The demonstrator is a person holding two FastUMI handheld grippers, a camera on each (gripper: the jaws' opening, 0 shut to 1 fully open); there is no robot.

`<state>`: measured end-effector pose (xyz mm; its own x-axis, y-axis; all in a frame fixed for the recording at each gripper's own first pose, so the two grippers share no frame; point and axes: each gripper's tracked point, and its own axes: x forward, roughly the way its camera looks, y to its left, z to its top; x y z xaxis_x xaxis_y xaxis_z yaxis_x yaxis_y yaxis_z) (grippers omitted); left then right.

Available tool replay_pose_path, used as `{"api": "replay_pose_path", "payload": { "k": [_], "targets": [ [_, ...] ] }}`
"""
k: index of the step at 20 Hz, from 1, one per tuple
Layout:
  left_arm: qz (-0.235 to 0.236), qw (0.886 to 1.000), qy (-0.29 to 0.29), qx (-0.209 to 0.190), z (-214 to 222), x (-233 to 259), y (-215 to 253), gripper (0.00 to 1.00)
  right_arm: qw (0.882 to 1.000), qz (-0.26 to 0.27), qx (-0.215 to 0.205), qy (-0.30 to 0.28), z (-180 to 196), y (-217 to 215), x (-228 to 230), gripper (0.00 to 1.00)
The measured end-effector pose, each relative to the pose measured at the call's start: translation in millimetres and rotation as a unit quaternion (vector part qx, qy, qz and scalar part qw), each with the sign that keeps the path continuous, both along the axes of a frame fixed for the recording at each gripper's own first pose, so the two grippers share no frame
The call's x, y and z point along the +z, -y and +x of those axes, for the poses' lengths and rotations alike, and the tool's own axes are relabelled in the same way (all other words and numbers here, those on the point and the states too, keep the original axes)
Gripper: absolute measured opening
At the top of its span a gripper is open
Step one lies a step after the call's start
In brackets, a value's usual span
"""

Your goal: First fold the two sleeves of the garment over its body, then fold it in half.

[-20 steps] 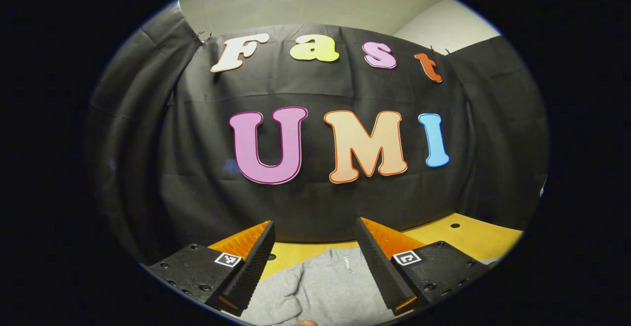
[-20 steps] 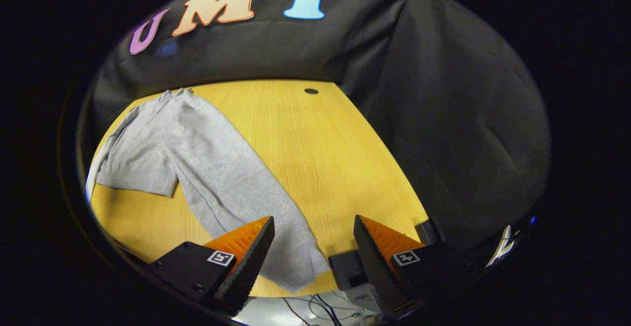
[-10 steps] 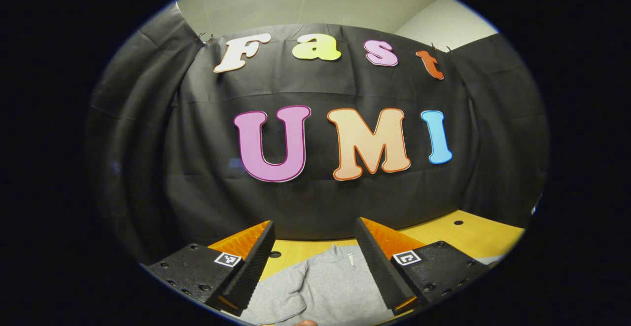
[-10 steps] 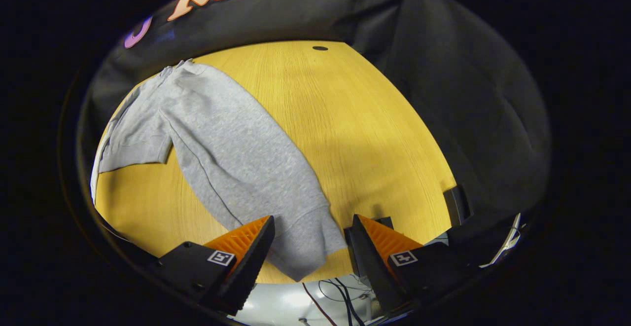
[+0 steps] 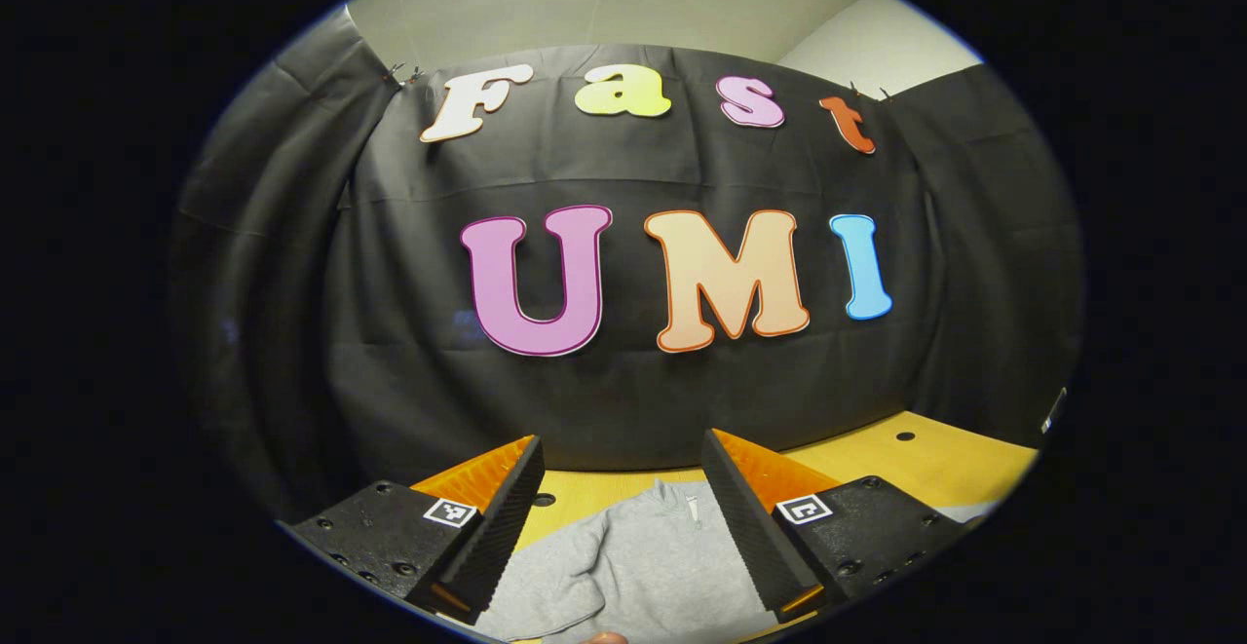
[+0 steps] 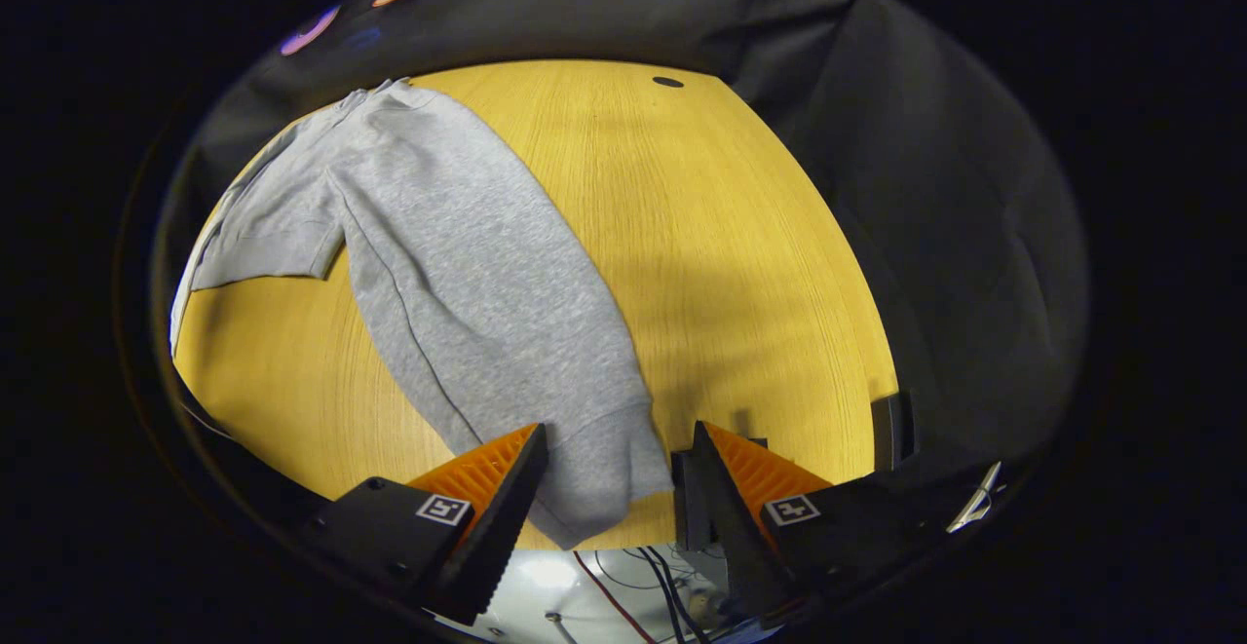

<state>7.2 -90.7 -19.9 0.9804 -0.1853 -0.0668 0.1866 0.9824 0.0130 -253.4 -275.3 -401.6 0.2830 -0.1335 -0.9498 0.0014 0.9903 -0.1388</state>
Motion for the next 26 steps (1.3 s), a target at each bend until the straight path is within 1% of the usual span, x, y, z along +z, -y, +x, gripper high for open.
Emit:
{"api": "replay_pose_path", "payload": {
  "k": [1, 3, 5, 6, 9, 10, 11, 12, 13, 14, 16, 17, 18, 19, 20, 21, 22, 24, 25, 26],
  "targets": [
    [0.001, 1.000, 0.000, 0.001, -0.5, -0.2, -0.9, 0.95, 1.000, 0.000, 0.006, -0.002, 1.5, -0.8, -0.4, 0.93],
    [0.002, 1.000, -0.001, 0.003, -1.4, -0.5, -2.5, 0.95, 1.000, 0.004, 0.018, -0.005, 3.0, -4.7, -1.4, 0.92],
    [0.002, 1.000, -0.002, 0.005, -0.7, -0.9, -4.5, 0.95, 1.000, 0.017, 0.020, -0.012, 3.6, -9.3, -4.5, 0.86],
    [0.002, 1.000, -0.003, 0.006, -0.8, -1.9, -5.1, 0.95, 0.999, 0.024, 0.018, -0.017, 3.2, -11.4, -7.1, 0.82],
    [0.002, 1.000, -0.005, 0.006, -0.2, -3.2, -4.5, 0.95, 0.998, 0.057, 0.006, -0.037, 2.7, -16.9, -12.2, 0.81],
    [0.003, 1.000, -0.005, 0.006, -0.4, -3.9, -4.7, 0.95, 0.996, 0.073, 0.001, -0.044, 2.0, -21.1, -14.9, 0.74],
    [0.004, 1.000, -0.004, 0.006, 0.1, -2.8, -4.4, 0.95, 0.995, 0.080, -0.002, -0.051, 0.5, -22.4, -15.1, 0.67],
    [0.004, 1.000, -0.004, 0.006, 0.0, -3.2, -3.7, 0.95, 0.995, 0.084, -0.001, -0.053, 1.7, -22.3, -15.2, 0.59],
    [0.004, 1.000, -0.004, 0.006, -0.1, -3.1, -3.6, 0.95, 0.995, 0.085, 0.002, -0.058, 2.0, -24.6, -12.2, 0.58],
    [0.004, 1.000, -0.004, 0.007, -0.8, -4.1, -3.9, 0.98, 0.994, 0.091, 0.005, -0.060, 1.7, -28.2, -15.4, 0.53],
    [0.004, 1.000, -0.006, 0.009, -0.4, -5.1, -4.8, 0.97, 0.994, 0.092, 0.008, -0.063, 1.5, -32.9, -14.6, 0.31],
    [0.004, 1.000, -0.006, 0.010, 0.2, -4.7, -5.6, 0.97, 0.994, 0.090, 0.012, -0.064, 1.1, -33.5, -14.2, 0.23],
    [0.003, 1.000, -0.005, 0.011, 0.1, -5.3, -6.2, 0.95, 0.994, 0.088, 0.013, -0.060, 2.3, -33.4, -15.7, 0.22],
    [0.003, 1.000, -0.006, 0.011, 0.7, -5.7, -6.3, 0.98, 0.994, 0.088, 0.003, -0.063, 0.4, -34.7, -16.8, 0.16],
    [0.002, 1.000, -0.005, 0.013, 0.7, -5.6, -8.4, 0.98, 0.996, 0.081, 0.000, -0.048, 3.4, -33.9, -11.7, 0.09],
    [0.002, 1.000, -0.004, 0.015, 0.9, -5.1, -9.9, 0.95, 0.996, 0.078, -0.004, -0.041, 4.4, -33.5, -13.0, 0.05],
    [0.003, 1.000, -0.006, 0.016, 1.0, -6.7, -10.8, 0.95, 0.996, 0.078, -0.010, -0.034, 4.0, -34.7, -12.8, 0.05],
    [0.003, 1.000, -0.007, 0.019, 1.0, -7.4, -14.5, 0.95, 0.995, 0.083, -0.041, -0.033, 4.2, -34.7, -11.6, 0.05],
    [0.002, 1.000, -0.008, 0.021, 1.1, -7.2, -16.0, 0.97, 0.994, 0.089, -0.055, -0.027, 6.6, -36.0, -9.3, 0.05],
    [0.000, 1.000, -0.007, 0.023, 0.9, -7.1, -18.6, 0.95, 0.993, 0.098, -0.068, -0.023, 10.3, -38.5, -6.5, 0.05]
  ]
}}
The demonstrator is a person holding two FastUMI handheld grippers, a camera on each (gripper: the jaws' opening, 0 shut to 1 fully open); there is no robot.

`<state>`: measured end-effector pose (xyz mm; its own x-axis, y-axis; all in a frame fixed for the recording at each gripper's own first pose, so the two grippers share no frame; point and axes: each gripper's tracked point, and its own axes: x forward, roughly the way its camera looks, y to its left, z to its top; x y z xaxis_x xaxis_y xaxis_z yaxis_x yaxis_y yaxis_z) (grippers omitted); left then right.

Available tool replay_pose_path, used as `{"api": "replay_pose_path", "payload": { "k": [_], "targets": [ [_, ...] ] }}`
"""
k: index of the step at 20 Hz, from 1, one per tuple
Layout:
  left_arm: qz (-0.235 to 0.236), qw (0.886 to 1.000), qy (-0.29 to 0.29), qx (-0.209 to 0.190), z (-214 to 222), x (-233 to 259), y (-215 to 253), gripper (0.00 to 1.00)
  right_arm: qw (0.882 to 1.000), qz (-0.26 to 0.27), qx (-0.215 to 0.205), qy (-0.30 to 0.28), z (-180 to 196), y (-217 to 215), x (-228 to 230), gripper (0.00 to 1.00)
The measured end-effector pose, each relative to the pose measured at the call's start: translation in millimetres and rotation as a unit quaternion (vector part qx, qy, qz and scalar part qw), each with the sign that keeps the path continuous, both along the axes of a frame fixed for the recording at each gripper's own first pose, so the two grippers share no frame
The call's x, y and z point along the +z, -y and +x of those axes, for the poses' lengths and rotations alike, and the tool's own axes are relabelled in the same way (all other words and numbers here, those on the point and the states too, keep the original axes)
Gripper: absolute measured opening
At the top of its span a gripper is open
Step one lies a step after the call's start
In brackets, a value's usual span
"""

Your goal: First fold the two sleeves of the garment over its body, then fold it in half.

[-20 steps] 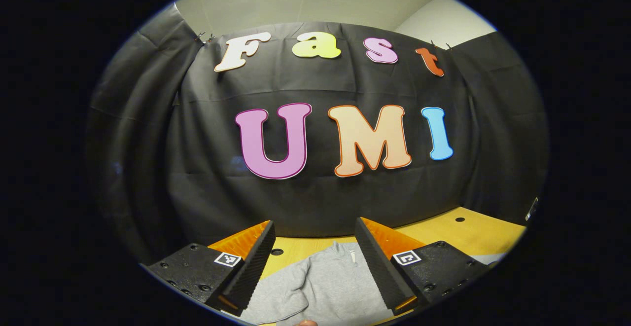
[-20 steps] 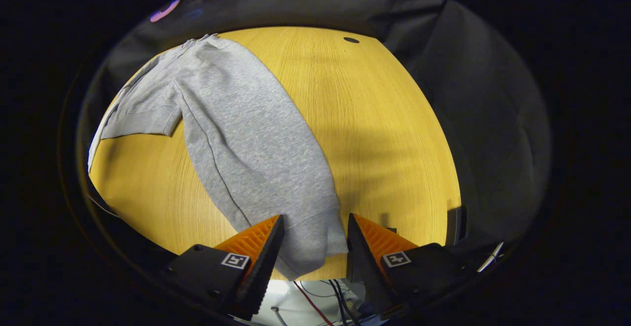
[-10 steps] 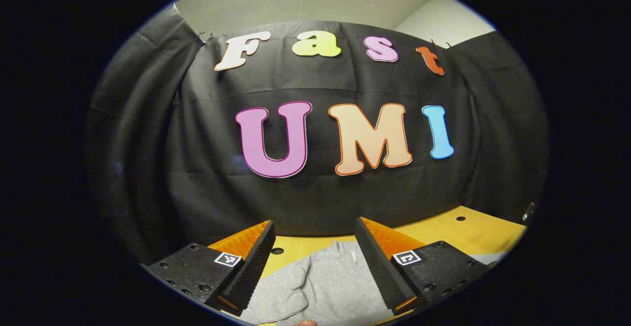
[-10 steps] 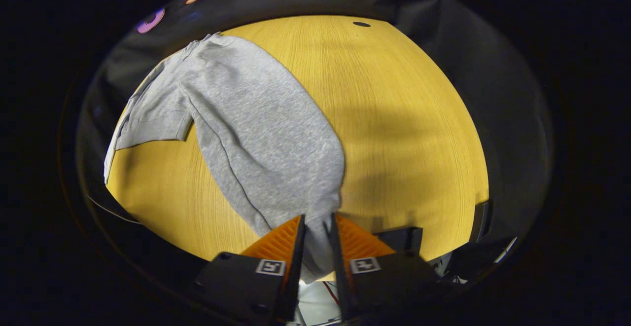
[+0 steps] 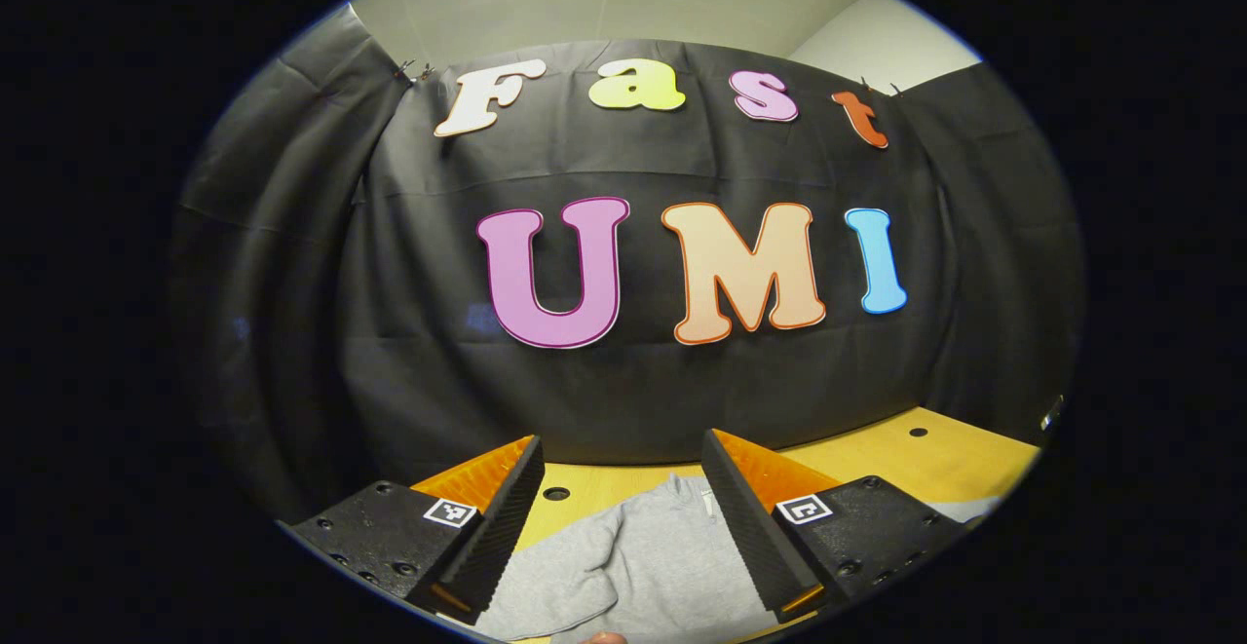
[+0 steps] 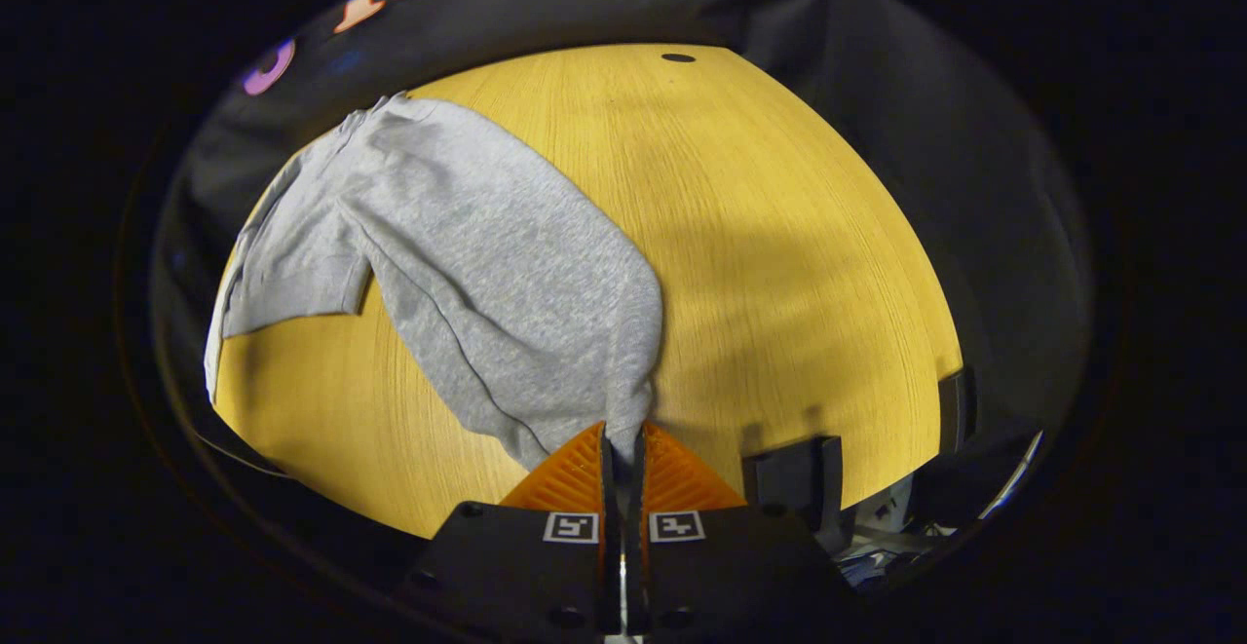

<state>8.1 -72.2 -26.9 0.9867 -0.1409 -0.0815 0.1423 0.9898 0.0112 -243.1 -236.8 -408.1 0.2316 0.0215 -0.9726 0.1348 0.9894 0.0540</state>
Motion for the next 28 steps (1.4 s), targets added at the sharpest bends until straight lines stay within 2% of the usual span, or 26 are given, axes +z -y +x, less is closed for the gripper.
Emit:
{"api": "replay_pose_path", "payload": {
  "k": [4, 7, 17, 23, 24, 28],
  "targets": [
    [0.005, 1.000, 0.003, 0.006, -1.9, 2.2, -10.0, 0.95, 0.998, 0.032, -0.037, 0.043, 33.1, -12.6, 19.0, 0.05],
    [0.006, 1.000, 0.005, 0.015, -3.4, 4.1, -20.1, 0.97, 0.994, 0.054, -0.046, 0.079, 69.0, -28.2, 40.1, 0.05],
    [0.028, 0.995, 0.011, 0.092, -15.6, 8.0, -99.0, 0.95, 0.983, 0.085, -0.033, 0.162, 180.5, -88.5, 81.6, 0.05],
    [0.030, 0.991, 0.009, 0.130, -25.1, 7.1, -135.0, 0.95, 0.971, 0.116, -0.035, 0.205, 241.7, -142.7, 106.9, 0.04],
    [0.032, 0.990, 0.009, 0.136, -26.4, 8.2, -140.9, 0.97, 0.970, 0.120, -0.031, 0.211, 250.0, -153.0, 110.3, 0.04],
    [0.035, 0.986, 0.008, 0.163, -35.6, 7.2, -169.7, 0.95, 0.964, 0.134, -0.002, 0.231, 281.6, -200.0, 125.1, 0.05]
  ]
}}
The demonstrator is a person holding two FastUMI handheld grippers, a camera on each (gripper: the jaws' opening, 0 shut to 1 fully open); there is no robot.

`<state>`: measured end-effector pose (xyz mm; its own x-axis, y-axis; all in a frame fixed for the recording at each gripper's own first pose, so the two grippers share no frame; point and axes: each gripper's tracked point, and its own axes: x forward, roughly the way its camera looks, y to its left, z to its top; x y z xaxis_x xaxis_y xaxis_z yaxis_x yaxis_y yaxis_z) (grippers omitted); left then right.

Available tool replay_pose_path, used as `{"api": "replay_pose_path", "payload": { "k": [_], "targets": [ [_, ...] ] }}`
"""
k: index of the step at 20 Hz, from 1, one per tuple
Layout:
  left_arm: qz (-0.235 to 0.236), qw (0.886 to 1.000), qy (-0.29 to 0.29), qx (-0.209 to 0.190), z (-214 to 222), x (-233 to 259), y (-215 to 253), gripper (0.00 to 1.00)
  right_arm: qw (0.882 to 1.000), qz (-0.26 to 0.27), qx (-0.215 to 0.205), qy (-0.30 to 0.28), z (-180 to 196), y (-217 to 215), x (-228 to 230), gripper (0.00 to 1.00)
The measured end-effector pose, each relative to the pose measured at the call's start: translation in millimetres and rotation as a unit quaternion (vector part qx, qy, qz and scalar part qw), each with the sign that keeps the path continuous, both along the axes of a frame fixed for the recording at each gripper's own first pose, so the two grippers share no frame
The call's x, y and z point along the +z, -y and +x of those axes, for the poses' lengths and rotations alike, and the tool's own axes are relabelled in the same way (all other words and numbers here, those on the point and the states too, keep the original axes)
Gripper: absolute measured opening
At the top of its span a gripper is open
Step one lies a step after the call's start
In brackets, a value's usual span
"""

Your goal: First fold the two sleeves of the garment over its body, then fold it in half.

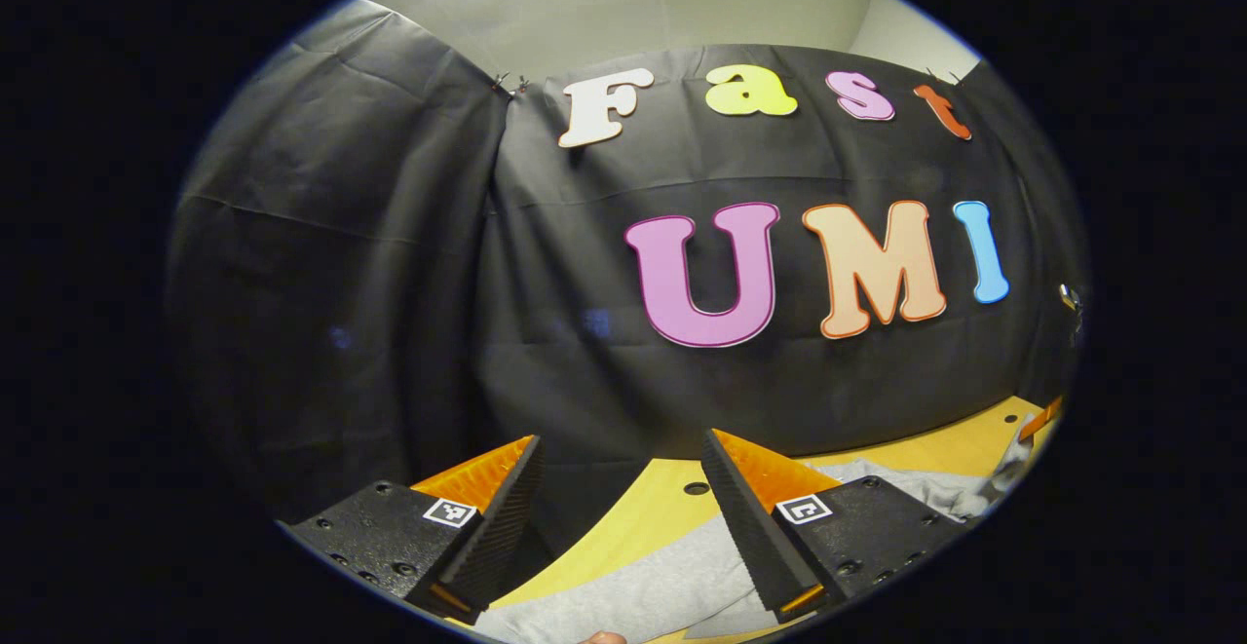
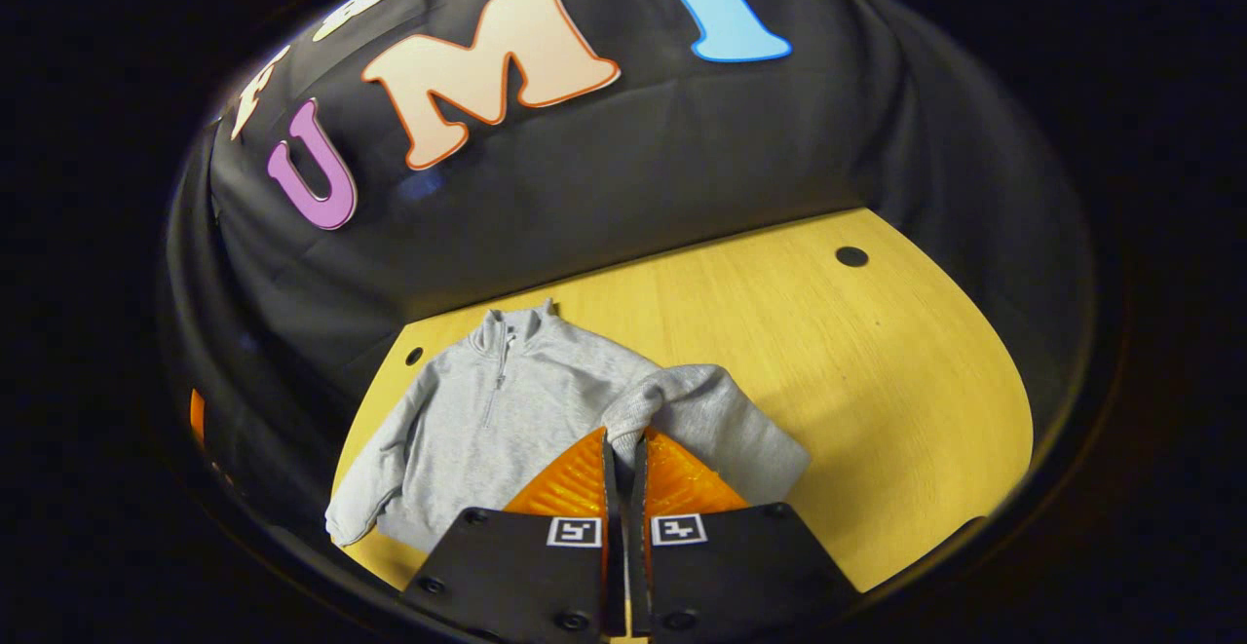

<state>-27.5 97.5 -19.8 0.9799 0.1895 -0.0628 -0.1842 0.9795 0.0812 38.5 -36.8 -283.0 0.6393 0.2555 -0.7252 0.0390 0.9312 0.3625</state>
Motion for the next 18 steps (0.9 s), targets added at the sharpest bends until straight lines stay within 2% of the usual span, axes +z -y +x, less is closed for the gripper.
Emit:
{"api": "replay_pose_path", "payload": {
  "k": [10, 12, 16, 18],
  "targets": [
    [0.003, 0.996, -0.008, 0.087, -39.6, -4.7, -83.4, 0.97, 0.997, 0.011, 0.074, 0.026, 49.6, -111.7, 15.3, 0.04],
    [0.006, 0.995, -0.012, 0.101, -48.3, -7.0, -97.7, 0.95, 0.996, 0.008, 0.089, 0.031, 57.8, -133.5, 16.7, 0.04],
    [0.009, 0.992, -0.017, 0.125, -64.2, -9.5, -123.4, 0.97, 0.993, 0.017, 0.113, 0.035, 68.5, -178.9, 18.4, 0.02],
    [0.010, 0.991, -0.021, 0.135, -69.7, -11.9, -134.0, 0.97, 0.991, 0.018, 0.124, 0.036, 73.0, -201.8, 16.4, 0.04]
  ]
}}
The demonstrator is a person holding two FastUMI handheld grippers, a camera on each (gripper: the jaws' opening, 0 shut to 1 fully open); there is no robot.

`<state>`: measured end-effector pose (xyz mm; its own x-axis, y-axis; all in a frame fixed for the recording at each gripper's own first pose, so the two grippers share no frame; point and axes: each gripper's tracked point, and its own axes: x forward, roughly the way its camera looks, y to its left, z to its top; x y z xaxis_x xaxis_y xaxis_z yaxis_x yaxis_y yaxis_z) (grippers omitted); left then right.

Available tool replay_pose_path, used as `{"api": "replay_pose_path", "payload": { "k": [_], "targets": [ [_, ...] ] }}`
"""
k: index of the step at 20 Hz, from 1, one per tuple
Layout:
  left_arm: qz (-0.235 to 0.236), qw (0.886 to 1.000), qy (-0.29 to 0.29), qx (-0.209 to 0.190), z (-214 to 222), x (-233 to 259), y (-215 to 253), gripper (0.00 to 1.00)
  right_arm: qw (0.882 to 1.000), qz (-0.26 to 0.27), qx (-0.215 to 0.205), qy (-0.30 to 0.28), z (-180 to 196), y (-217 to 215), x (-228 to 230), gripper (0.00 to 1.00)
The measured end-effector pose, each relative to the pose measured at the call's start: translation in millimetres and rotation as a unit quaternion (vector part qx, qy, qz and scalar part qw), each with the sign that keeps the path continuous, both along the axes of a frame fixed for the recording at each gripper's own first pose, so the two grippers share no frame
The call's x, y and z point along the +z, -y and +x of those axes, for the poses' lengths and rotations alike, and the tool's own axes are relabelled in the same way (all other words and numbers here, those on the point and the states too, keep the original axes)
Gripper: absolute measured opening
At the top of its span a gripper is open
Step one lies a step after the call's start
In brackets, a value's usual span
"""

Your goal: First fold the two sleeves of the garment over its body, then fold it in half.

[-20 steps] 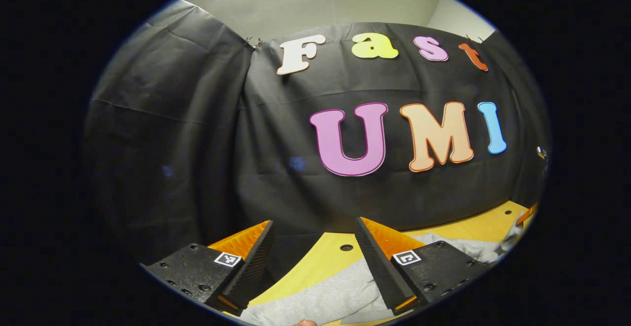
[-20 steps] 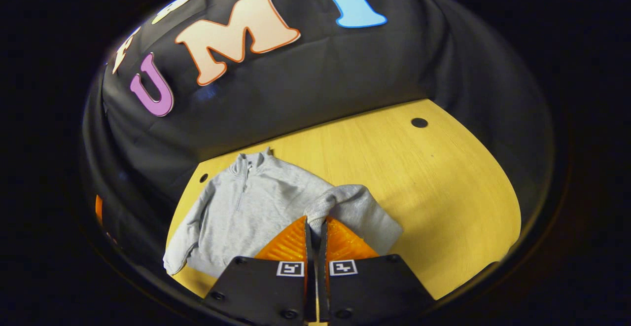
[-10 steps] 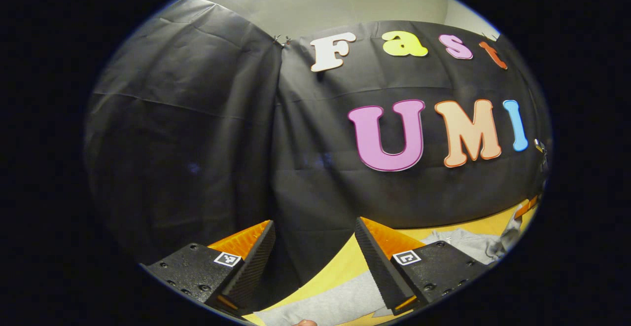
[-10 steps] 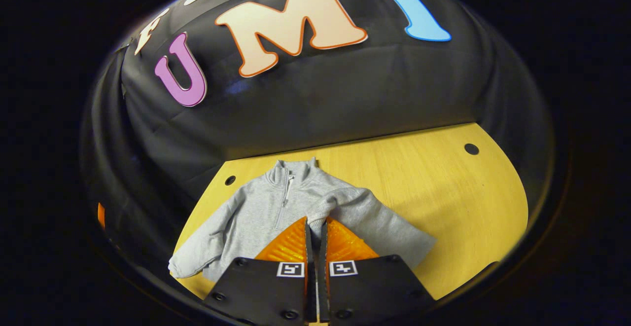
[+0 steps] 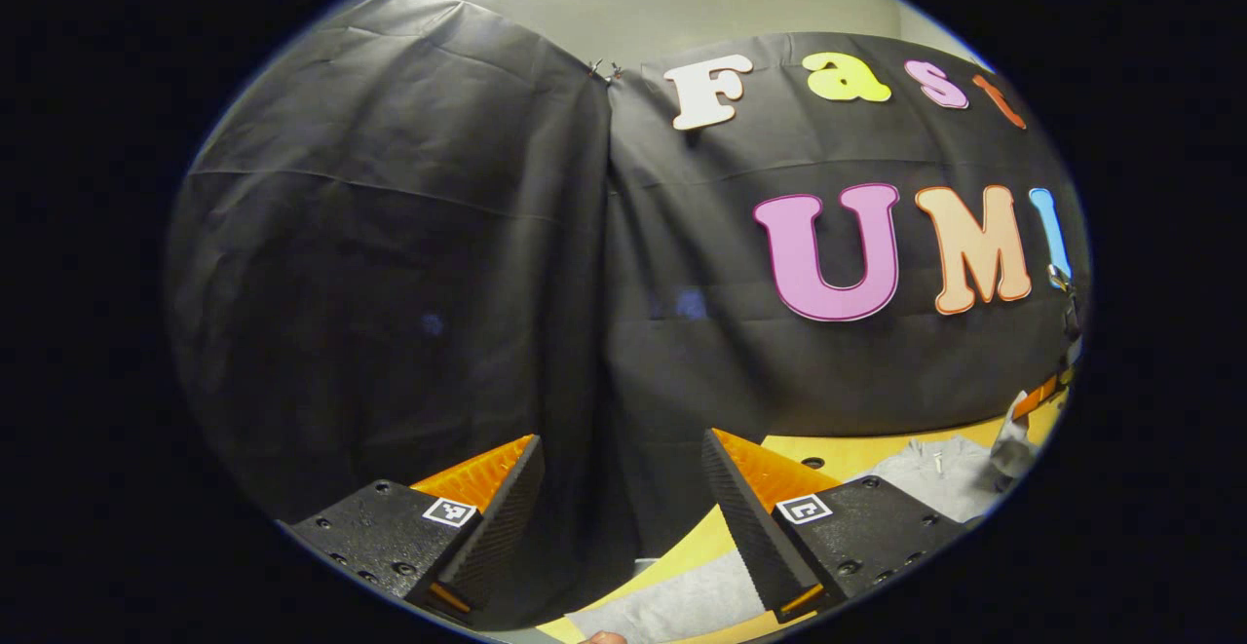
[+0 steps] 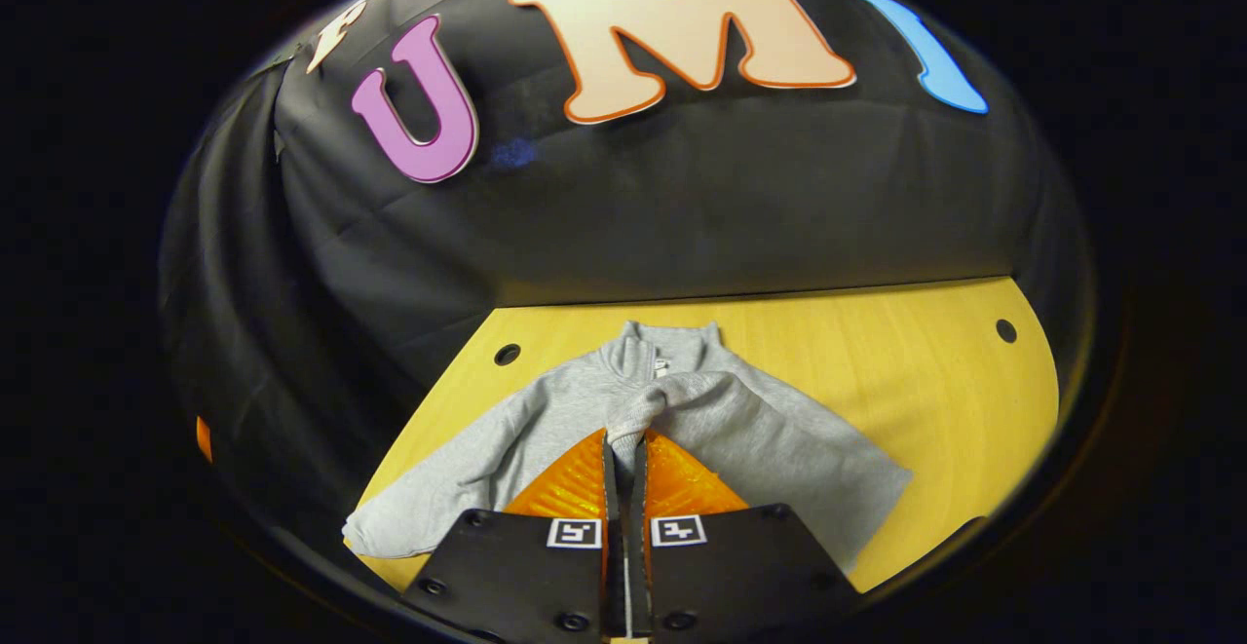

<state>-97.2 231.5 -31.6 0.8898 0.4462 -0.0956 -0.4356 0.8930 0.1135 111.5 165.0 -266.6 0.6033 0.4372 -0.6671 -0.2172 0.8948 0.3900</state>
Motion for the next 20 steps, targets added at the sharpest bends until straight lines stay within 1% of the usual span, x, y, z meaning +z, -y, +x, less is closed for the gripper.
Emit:
{"api": "replay_pose_path", "payload": {
  "k": [1, 2, 6, 9, 11, 12, 13, 15, 16, 18, 19, 20],
  "targets": [
    [0.001, 1.000, -0.002, 0.004, -4.6, -1.7, -6.6, 0.95, 1.000, 0.001, 0.006, -0.001, 1.9, -11.8, -1.8, 0.04],
    [0.004, 1.000, -0.003, 0.009, -8.3, -2.6, -13.2, 0.97, 1.000, 0.001, 0.013, -0.002, 3.1, -24.1, -4.1, 0.04],
    [0.009, 1.000, -0.012, 0.024, -18.6, -7.1, -36.1, 0.97, 0.999, -0.009, 0.041, -0.008, 4.0, -71.6, -19.8, 0.04],
    [0.010, 0.999, -0.018, 0.036, -25.1, -11.2, -51.9, 0.98, 0.998, -0.027, 0.059, -0.010, 2.5, -101.9, -37.4, 0.05],
    [0.011, 0.999, -0.024, 0.043, -30.3, -15.6, -61.2, 0.97, 0.996, -0.042, 0.077, -0.017, -2.9, -121.0, -51.7, 0.05],
    [0.012, 0.999, -0.027, 0.046, -33.1, -17.3, -66.2, 0.95, 0.995, -0.048, 0.086, -0.023, -5.6, -129.2, -59.3, 0.05],
    [0.012, 0.998, -0.030, 0.049, -36.1, -19.2, -69.9, 0.97, 0.994, -0.054, 0.095, -0.031, -8.8, -137.5, -67.6, 0.05],
    [0.014, 0.998, -0.035, 0.056, -41.7, -21.6, -80.6, 0.95, 0.991, -0.065, 0.111, -0.045, -15.6, -152.9, -85.1, 0.05],
    [0.015, 0.998, -0.036, 0.058, -43.6, -23.6, -84.8, 0.95, 0.989, -0.070, 0.118, -0.049, -21.8, -161.5, -91.8, 0.02],
    [0.013, 0.997, -0.040, 0.061, -44.3, -26.4, -91.5, 0.95, 0.988, -0.069, 0.129, -0.058, -32.5, -174.2, -94.6, 0.08],
    [0.011, 0.997, -0.041, 0.061, -44.5, -28.8, -93.5, 0.98, 0.987, -0.062, 0.132, -0.058, -34.7, -178.4, -93.7, 0.12],
    [0.008, 0.997, -0.042, 0.059, -42.9, -32.0, -94.4, 0.95, 0.988, -0.062, 0.131, -0.049, -32.8, -180.4, -90.3, 0.15]
  ]
}}
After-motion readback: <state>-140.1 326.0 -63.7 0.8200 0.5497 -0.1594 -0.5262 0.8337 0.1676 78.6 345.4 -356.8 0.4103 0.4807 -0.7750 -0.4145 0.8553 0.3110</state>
